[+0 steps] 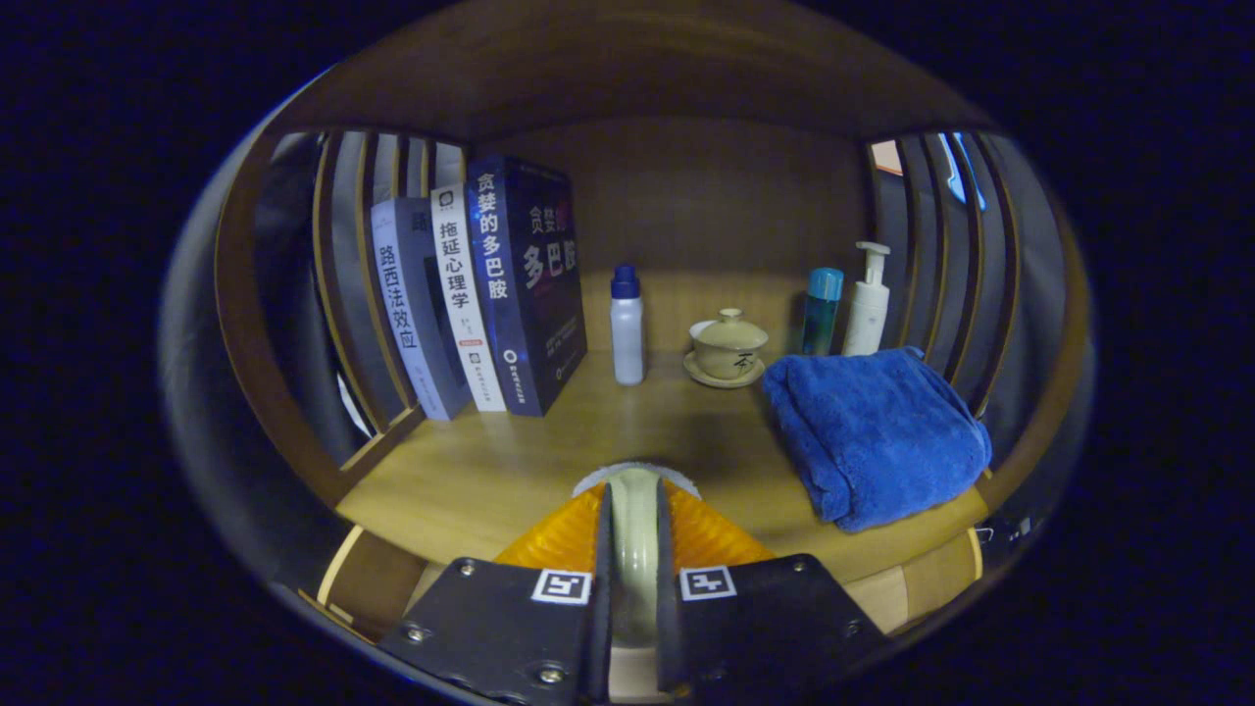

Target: Pull open the drawer, take out the items inside it, and place them on the countertop above the cabinet.

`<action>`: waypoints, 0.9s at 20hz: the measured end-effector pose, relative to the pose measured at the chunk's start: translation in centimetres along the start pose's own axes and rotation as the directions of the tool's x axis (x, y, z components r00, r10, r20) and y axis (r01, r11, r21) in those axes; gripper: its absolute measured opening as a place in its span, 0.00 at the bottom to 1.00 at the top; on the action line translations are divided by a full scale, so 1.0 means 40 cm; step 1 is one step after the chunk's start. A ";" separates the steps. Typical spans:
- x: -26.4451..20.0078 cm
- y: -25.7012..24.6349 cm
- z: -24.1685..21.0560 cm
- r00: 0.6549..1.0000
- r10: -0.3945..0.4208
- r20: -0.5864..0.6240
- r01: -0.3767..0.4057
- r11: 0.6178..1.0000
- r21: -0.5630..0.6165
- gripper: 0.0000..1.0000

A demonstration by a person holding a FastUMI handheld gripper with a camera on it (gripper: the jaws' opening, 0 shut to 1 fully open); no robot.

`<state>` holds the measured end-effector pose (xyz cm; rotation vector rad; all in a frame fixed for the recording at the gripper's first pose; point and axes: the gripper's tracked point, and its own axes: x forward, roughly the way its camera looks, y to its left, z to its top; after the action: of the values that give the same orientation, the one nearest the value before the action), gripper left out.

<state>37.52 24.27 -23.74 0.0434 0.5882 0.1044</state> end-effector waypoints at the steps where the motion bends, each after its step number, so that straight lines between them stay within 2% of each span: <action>1: 0.013 -0.003 0.001 1.000 -0.009 0.002 0.009 1.000 0.006 0.19; 8: 0.089 -0.026 0.035 0.998 -0.061 0.036 0.059 0.997 0.052 0.19; 11: 0.093 -0.022 0.039 0.997 -0.048 0.056 0.045 0.998 0.044 0.19; 12: 0.086 -0.030 0.032 0.997 -0.052 0.055 0.050 0.998 0.036 0.23; 17: -0.017 -0.052 0.026 0.991 -0.052 0.120 0.055 0.998 -0.021 1.00; 18: -0.054 -0.053 0.027 0.989 -0.048 0.138 0.053 0.998 -0.037 1.00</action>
<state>36.54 21.94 -21.80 -0.0038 0.4491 0.0637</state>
